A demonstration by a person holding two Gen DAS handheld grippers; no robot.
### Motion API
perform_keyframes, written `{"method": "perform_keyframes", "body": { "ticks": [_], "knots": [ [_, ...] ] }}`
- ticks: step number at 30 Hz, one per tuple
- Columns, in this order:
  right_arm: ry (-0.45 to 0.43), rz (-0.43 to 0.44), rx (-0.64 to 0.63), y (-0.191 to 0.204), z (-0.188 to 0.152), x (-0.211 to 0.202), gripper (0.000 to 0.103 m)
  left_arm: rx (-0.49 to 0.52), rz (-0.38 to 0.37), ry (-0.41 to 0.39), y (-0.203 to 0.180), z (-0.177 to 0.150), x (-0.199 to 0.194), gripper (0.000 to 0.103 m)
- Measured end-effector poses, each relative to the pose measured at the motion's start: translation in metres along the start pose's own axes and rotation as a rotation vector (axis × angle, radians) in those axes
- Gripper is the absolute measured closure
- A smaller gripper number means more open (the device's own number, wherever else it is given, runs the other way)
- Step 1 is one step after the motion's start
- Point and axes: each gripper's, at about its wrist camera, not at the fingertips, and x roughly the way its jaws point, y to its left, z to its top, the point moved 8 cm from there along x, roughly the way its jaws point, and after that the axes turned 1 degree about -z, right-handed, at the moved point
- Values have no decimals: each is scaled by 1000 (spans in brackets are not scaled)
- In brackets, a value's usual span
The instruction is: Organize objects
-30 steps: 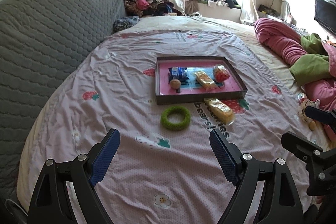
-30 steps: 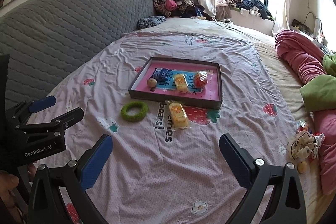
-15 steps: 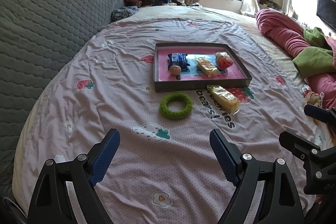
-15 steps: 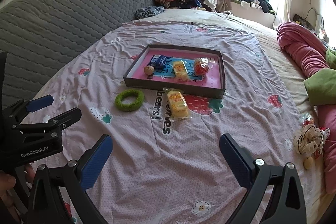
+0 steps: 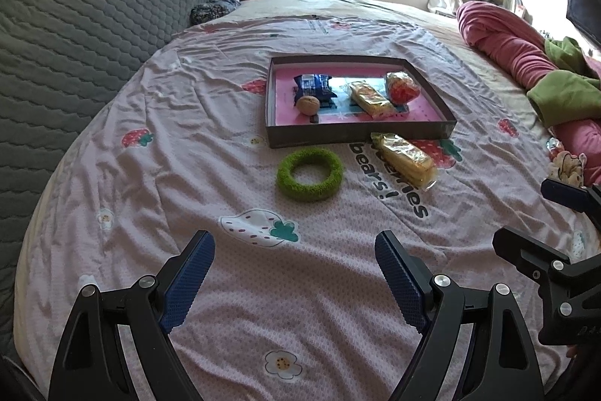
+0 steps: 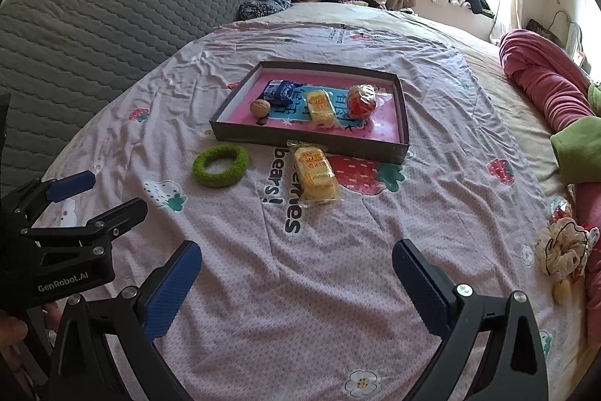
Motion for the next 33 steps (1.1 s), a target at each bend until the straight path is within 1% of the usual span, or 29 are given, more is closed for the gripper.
{"method": "perform_keyframes", "body": {
  "ticks": [15, 33],
  "knots": [
    [42, -4, -7, -8, 1, 38, 1, 8, -12, 36, -4, 4, 40, 15],
    [61, -16, -15, -20, 24, 74, 1, 35, -15, 46, -9, 25, 78, 15]
  ]
}}
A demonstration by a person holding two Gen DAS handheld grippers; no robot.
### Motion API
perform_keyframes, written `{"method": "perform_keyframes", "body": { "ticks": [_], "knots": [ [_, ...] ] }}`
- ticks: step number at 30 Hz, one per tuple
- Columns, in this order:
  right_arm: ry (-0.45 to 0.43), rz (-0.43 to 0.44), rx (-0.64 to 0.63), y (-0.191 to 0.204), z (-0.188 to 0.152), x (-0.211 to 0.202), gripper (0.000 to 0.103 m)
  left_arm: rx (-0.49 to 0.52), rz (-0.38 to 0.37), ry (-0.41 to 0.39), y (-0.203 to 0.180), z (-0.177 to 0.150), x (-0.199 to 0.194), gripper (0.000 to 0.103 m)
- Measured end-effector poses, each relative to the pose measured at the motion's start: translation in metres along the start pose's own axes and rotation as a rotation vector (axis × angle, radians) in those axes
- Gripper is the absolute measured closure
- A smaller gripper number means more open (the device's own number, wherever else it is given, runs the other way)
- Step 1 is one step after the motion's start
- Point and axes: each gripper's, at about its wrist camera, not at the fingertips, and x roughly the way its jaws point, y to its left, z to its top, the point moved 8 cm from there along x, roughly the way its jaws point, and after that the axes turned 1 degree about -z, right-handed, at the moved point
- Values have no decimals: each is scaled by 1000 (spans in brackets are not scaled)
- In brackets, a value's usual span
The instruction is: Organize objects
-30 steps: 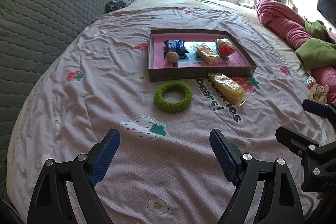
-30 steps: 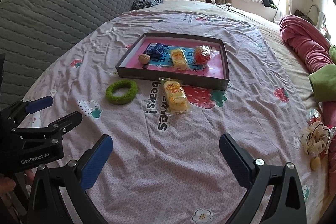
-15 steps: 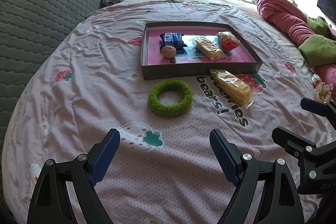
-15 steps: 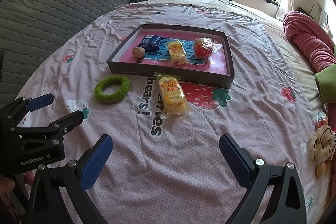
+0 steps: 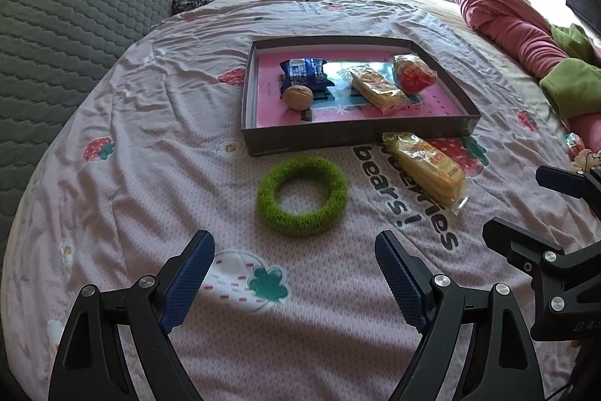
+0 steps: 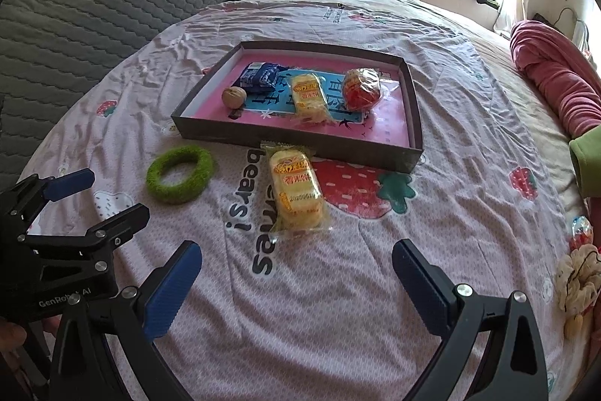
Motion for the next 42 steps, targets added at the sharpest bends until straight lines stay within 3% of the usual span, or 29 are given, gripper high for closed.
{"method": "perform_keyframes", "body": {
  "ticks": [12, 42],
  "knots": [
    [16, -9, -2, -5, 19, 25, 1, 13, -7, 2, -2, 14, 23, 15],
    [73, -47, 0, -21, 24, 82, 1, 18, -12, 36, -2, 14, 73, 15]
  ]
}}
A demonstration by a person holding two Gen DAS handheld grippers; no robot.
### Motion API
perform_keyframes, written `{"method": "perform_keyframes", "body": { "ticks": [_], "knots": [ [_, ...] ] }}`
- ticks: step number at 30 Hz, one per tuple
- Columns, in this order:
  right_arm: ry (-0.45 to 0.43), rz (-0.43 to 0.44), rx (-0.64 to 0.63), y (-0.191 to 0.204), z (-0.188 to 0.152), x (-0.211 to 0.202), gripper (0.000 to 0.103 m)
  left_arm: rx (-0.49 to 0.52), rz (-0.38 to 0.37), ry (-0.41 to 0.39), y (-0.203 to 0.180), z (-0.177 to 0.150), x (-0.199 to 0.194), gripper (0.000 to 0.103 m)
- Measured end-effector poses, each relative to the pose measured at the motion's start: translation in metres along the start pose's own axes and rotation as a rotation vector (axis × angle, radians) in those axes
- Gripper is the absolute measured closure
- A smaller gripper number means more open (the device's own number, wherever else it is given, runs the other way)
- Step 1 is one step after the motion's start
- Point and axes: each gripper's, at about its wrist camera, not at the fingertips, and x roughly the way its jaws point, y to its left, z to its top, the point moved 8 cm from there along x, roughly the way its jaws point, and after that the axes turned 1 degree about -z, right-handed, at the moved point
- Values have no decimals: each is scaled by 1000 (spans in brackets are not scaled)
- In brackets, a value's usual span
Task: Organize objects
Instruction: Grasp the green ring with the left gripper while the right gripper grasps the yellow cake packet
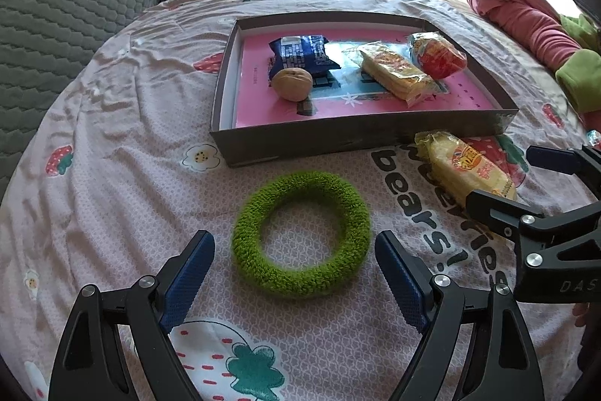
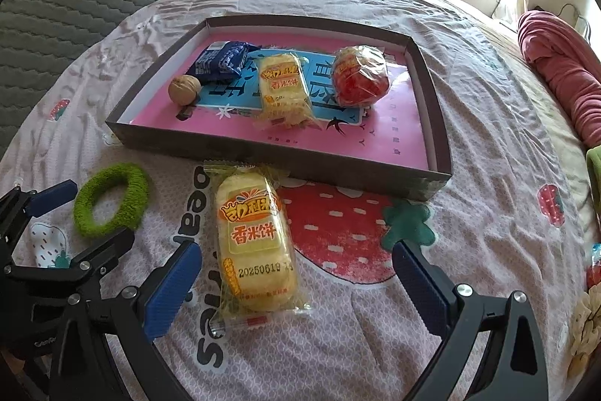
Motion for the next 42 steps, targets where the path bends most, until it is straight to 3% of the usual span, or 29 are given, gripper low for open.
{"method": "perform_keyframes", "body": {
  "ticks": [23, 27, 30, 33, 34, 35, 36, 39, 42],
  "knots": [
    [31, 0, -11, -1, 5, 22, 1, -16, -10, 15, 2, -1, 18, 15],
    [55, 18, 5, -1, 3, 28, 19, -28, -17, 17, 4, 1, 20, 15],
    [60, 18, -2, 1, 2, 30, 23, -37, -22, 19, 5, 2, 22, 15],
    [52, 31, 12, 1, 3, 27, 42, -36, -23, 19, 4, 1, 21, 16],
    [48, 40, 21, 0, 4, 25, 51, -39, -26, 18, 5, 1, 21, 19],
    [47, 48, 24, 1, 5, 24, 54, -44, -34, 13, 5, 1, 19, 28],
    [51, 49, 23, 1, 4, 24, 59, -45, -40, 11, 5, 1, 18, 43],
    [52, 55, 9, 4, 3, 21, 64, -48, -76, 15, 4, 1, 14, 76],
    [51, 75, 5, 8, 1, 17, 64, -61, -138, 16, 2, 1, 9, 81]
  ]
}}
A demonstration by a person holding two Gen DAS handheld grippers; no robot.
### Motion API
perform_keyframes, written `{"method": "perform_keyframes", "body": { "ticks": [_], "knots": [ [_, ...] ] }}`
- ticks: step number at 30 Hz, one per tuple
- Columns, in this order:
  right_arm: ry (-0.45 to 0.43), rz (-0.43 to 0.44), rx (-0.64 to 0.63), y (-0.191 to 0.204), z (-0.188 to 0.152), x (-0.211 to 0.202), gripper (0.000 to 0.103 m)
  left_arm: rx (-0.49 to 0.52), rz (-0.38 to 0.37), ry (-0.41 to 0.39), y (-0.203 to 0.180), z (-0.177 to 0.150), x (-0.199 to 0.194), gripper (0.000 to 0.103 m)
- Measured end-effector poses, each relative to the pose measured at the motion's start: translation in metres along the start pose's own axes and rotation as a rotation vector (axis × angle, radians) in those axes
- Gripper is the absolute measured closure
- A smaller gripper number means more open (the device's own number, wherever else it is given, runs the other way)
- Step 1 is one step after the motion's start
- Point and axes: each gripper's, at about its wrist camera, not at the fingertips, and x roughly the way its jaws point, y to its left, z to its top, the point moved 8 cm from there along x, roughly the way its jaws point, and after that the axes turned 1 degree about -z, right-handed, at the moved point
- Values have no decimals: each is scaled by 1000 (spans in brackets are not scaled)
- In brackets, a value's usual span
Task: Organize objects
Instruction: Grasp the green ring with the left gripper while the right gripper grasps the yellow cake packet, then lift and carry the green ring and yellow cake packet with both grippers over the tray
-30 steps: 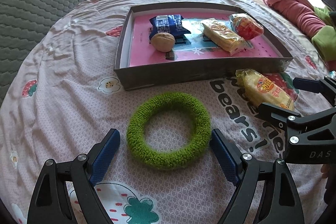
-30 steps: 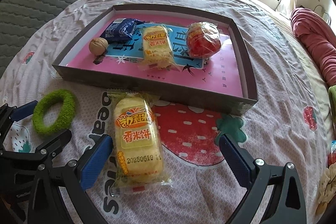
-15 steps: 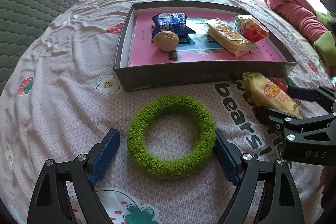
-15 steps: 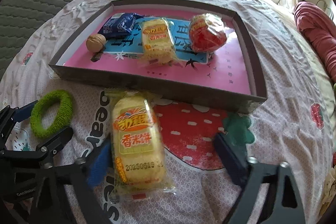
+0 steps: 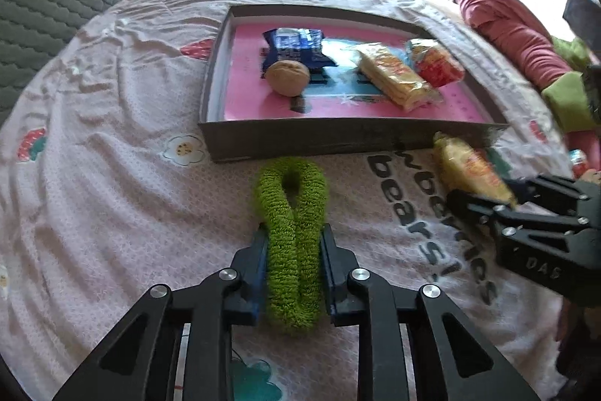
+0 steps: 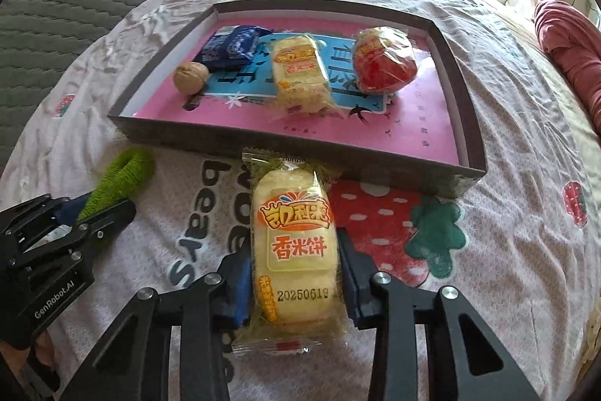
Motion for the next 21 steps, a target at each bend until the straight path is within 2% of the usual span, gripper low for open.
{"method": "perform_keyframes", "body": {
  "ticks": [4, 7, 21],
  "knots": [
    [-5, 19, 2, 5, -4, -6, 64, 5, -41, -5, -6, -1, -8, 81],
    [-13, 26, 7, 7, -7, -13, 64, 22, -25, -20, -9, 1, -17, 81],
    [-55, 16, 23, 11, -23, -64, 64, -10, 21, -63, -8, 0, -69, 81]
  ]
}}
